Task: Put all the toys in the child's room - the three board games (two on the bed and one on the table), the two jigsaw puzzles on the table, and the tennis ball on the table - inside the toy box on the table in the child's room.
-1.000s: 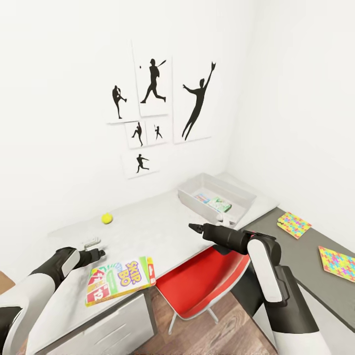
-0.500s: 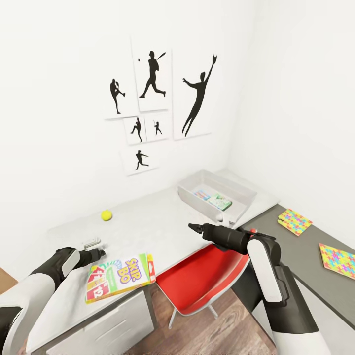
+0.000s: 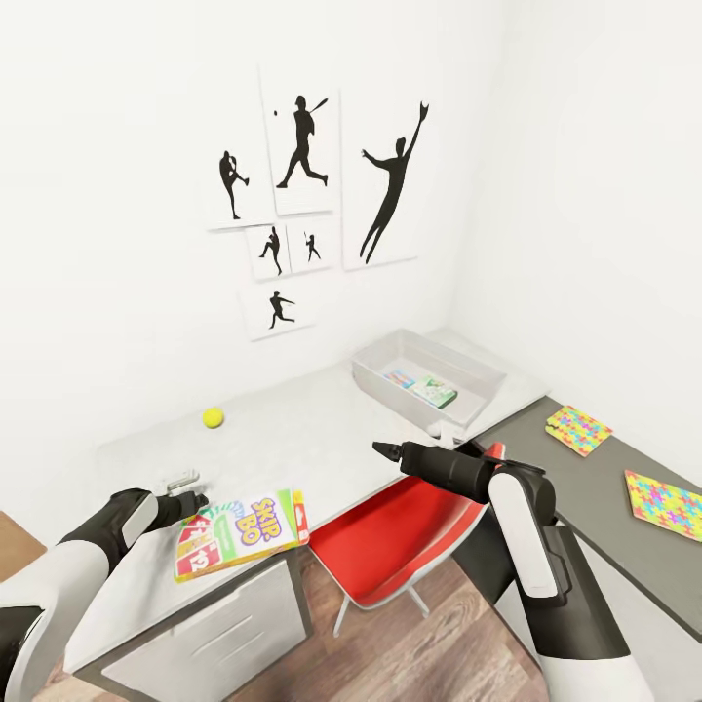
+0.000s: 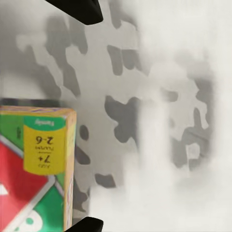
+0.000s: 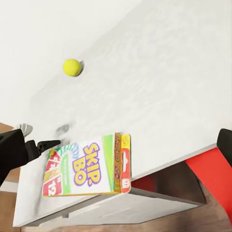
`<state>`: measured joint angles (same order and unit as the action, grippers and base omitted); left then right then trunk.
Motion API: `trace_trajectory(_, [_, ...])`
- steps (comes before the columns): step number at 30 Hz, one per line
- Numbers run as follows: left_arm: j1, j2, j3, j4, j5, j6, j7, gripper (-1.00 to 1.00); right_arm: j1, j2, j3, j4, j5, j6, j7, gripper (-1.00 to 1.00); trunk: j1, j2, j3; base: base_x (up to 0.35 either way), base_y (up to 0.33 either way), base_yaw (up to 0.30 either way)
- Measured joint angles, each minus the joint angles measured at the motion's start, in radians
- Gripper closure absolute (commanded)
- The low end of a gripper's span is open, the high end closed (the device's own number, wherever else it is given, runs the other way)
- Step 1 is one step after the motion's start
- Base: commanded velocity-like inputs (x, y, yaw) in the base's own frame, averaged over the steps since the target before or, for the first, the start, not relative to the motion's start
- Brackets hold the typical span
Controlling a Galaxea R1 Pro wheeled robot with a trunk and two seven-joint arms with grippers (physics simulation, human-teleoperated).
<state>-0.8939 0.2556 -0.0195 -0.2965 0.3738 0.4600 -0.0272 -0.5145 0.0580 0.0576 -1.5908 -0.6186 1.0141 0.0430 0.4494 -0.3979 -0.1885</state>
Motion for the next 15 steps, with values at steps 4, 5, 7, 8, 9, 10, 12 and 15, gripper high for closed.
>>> trace_trajectory(4, [0.000, 0.000, 0.000, 0.000, 0.000, 0.000, -0.001, -1.00, 0.000, 0.000, 0.000, 0.000, 0.000, 0.000, 0.000, -1.00, 0.000, 0.000, 0.000, -0.005, 0.000, 0.000])
trace_trajectory(5, [0.000, 0.000, 0.000, 0.000, 0.000, 0.000, -0.003, -1.00, 0.000, 0.000, 0.000, 0.000, 0.000, 0.000, 0.000, -1.00, 0.000, 0.000, 0.000, -0.002, -0.018, 0.000])
trace_trajectory(7, [0.000, 0.000, 0.000, 0.000, 0.000, 0.000, -0.013, -1.00, 0.000, 0.000, 0.000, 0.000, 0.000, 0.000, 0.000, -1.00, 0.000, 0.000, 0.000, -0.002, -0.046, 0.000])
trace_trajectory(8, [0.000, 0.000, 0.000, 0.000, 0.000, 0.000, -0.018, -1.00, 0.000, 0.000, 0.000, 0.000, 0.000, 0.000, 0.000, -1.00, 0.000, 0.000, 0.000, -0.001, -0.105, 0.000])
trace_trajectory(9, [0.000, 0.000, 0.000, 0.000, -0.001, 0.000, -0.029, -1.00, 0.000, 0.000, 0.000, -0.001, 0.000, 0.000, 0.000, -1.00, 0.000, 0.000, 0.000, -0.001, -0.135, 0.000])
trace_trajectory(10, [0.000, 0.000, 0.000, 0.000, -0.001, 0.001, -0.036, -1.00, -0.001, 0.000, 0.000, -0.001, 0.000, 0.000, 0.000, -1.00, 0.000, 0.000, 0.000, -0.001, -0.190, 0.000])
trace_trajectory(12, [0.000, 0.000, 0.000, 0.000, -0.002, 0.001, -0.055, -1.00, 0.000, 0.000, 0.000, -0.001, 0.000, 0.000, 0.000, -1.00, 0.000, 0.000, 0.000, 0.000, -0.198, 0.000])
trace_trajectory(15, [0.000, 0.000, -0.001, 0.000, -0.002, 0.001, -0.063, -1.00, -0.001, 0.000, 0.000, -0.001, 0.000, 0.000, 0.000, -1.00, 0.000, 0.000, 0.000, 0.000, -0.113, 0.000])
